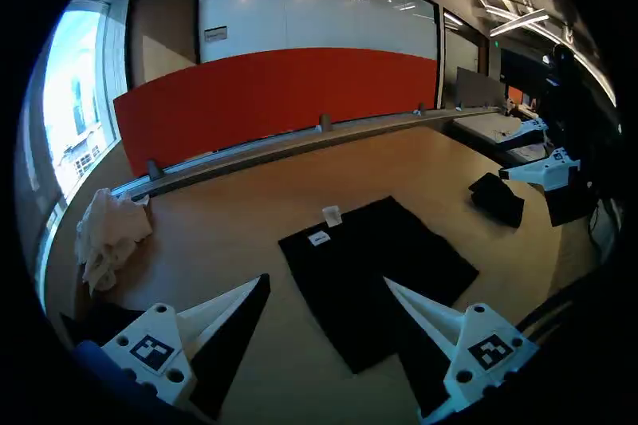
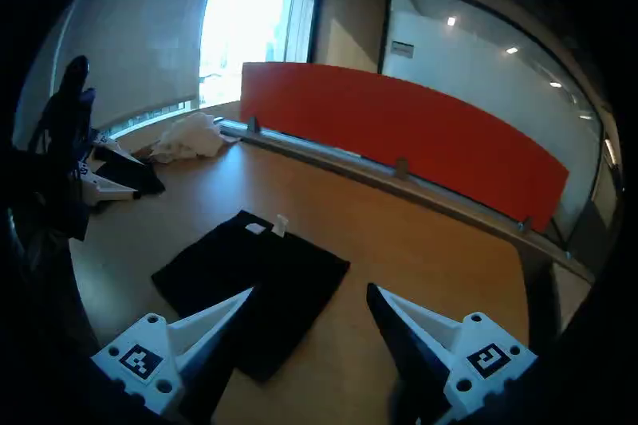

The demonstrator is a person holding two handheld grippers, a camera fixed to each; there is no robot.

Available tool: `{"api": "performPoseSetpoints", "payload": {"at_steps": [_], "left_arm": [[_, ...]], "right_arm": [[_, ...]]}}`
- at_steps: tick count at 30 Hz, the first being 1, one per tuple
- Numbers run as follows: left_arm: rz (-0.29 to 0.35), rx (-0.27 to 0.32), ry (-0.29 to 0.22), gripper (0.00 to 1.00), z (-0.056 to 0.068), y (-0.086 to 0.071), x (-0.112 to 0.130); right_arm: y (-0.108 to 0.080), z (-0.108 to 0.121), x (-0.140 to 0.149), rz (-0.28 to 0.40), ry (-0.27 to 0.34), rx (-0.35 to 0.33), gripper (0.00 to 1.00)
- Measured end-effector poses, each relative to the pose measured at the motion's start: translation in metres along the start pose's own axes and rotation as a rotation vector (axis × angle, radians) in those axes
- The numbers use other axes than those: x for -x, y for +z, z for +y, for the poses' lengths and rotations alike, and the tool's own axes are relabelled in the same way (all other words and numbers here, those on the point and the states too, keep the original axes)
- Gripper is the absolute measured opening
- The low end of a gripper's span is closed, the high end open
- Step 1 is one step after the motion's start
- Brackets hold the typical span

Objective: Fold towel

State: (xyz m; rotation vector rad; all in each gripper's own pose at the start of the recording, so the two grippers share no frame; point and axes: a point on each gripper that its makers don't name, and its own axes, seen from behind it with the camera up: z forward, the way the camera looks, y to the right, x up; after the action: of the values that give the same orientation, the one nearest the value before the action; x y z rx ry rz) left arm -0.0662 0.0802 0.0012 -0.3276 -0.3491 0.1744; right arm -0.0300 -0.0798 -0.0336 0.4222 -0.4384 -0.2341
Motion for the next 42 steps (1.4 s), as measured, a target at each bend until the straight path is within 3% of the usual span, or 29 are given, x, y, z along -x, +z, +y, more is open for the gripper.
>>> {"api": "performPoseSetpoints", "payload": {"at_steps": [22,42], "left_arm": [[-0.128,0.029,0.004,0.94,0.016,0.033,0.086],[-0.233,0.067,0.023,0.94,0.034,0.057,0.15]], "right_arm": [[0.035,-0.027,0.079,-0.103,-0.014,-0.038,1.0],[0.053,-0.048,0.148,-0.203,-0.013,-0.073,1.0]]}}
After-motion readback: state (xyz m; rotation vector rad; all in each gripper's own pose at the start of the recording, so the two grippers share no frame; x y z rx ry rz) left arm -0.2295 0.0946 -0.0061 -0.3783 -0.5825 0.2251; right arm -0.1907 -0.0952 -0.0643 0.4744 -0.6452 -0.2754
